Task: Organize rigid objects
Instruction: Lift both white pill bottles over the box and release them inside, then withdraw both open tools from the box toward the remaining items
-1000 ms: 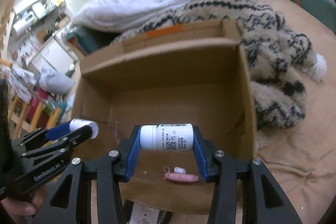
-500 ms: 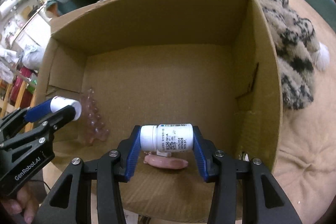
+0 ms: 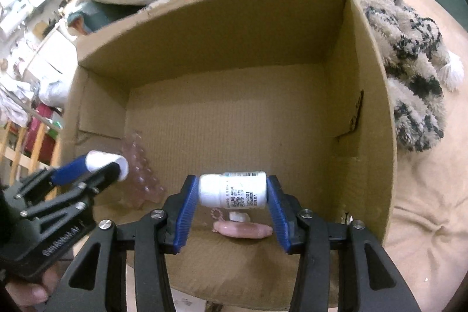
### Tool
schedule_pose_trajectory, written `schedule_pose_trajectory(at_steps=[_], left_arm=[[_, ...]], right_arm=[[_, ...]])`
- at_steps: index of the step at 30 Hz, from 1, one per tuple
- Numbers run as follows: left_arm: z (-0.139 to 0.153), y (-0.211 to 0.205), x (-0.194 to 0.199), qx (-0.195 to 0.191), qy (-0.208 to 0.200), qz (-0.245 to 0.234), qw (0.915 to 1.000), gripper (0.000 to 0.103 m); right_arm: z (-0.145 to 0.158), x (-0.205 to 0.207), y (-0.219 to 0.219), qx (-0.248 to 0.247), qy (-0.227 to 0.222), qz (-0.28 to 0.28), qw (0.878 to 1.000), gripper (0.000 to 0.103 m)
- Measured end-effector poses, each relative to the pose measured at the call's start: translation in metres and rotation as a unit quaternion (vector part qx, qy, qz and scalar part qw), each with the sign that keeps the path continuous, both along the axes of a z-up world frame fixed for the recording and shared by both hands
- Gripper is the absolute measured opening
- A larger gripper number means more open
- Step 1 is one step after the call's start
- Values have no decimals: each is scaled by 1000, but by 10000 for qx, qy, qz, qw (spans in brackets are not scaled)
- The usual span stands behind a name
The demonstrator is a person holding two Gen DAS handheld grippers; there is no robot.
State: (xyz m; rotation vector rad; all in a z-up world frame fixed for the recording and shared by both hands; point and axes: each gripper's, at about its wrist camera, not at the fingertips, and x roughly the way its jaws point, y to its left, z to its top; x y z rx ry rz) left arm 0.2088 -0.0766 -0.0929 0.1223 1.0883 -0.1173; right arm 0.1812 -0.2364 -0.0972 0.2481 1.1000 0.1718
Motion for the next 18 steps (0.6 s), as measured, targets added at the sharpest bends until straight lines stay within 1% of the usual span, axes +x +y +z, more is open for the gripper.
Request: schedule_pose_trajectory(at_steps=[2, 4, 5, 7, 9, 11, 14, 18], left_arm=[[1, -1, -1, 21, -18, -13, 10000, 44], [2, -1, -2, 18, -21, -19, 10000, 44], [3, -1, -2, 17, -18, -8, 10000, 46], [6, 0, -4, -19, -58, 76, 10000, 70], [9, 0, -5, -154, -97, 88, 9998, 71], [12, -2, -6, -180, -93, 24, 9998, 71], [15, -3, -8, -101, -159, 23, 9998, 71], [17, 2, -7, -169, -134, 96, 9997, 71]], right_arm=[[6, -1, -1, 57, -136, -2, 9999, 67], [12, -3, 0, 107, -245, 14, 9996, 72], [14, -3, 0, 108, -294, 20, 9995, 75], [18, -6, 1, -20, -398, 16, 9992, 76], [23, -8, 2, -156, -508, -29, 9986, 80], [26, -8, -1, -85, -580, -112, 9982, 86], [25, -7, -6, 30, -547, -223, 9983, 87], [20, -6, -11, 200, -412, -337, 9984, 87]])
